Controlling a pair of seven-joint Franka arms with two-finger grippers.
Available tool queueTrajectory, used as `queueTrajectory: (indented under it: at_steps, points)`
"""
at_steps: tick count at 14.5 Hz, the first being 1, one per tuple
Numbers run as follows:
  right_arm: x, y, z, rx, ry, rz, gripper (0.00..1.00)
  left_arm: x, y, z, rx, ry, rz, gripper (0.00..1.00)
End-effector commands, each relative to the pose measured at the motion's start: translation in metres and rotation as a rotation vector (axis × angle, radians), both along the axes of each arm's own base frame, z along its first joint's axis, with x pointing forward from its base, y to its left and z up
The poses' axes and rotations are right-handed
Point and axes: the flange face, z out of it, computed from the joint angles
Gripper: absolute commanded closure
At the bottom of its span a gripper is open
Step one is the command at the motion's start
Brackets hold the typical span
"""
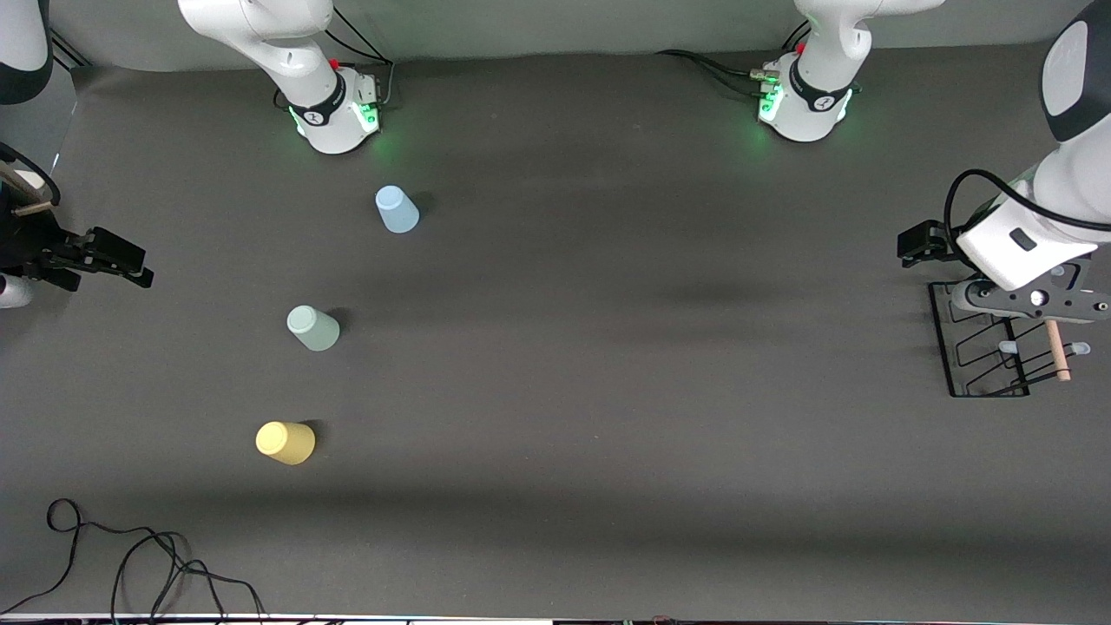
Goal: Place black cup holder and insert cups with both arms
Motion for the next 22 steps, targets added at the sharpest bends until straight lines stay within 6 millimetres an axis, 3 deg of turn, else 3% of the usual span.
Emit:
queueTrajectory:
  at_steps: [1, 8, 11, 15, 19, 22]
  points:
    - [0.002, 0.002, 0.005, 0.003, -0.003, 0.01, 0.0, -0.011, 0.002, 0.007, -0.003, -0.002, 0.015, 0.0]
    - [0.002, 0.001, 0.005, 0.017, -0.003, 0.01, 0.0, -0.01, 0.004, 0.006, -0.001, 0.001, 0.02, 0.0]
    - [0.001, 0.001, 0.004, 0.017, 0.0, 0.01, 0.0, -0.008, 0.028, 0.008, 0.005, -0.002, 0.038, 0.0]
    - [0.001, 0.001, 0.004, 0.017, 0.0, 0.01, 0.0, -0.006, 0.078, 0.007, -0.008, 0.008, 0.035, 0.0]
    - [0.002, 0.001, 0.003, 0.017, 0.001, 0.01, 0.0, -0.003, 0.154, 0.0, -0.035, -0.006, -0.017, 0.0]
    - [0.002, 0.0, 0.002, 0.017, 0.003, 0.008, 0.0, 0.003, 0.207, -0.02, -0.033, -0.01, 0.019, 0.02]
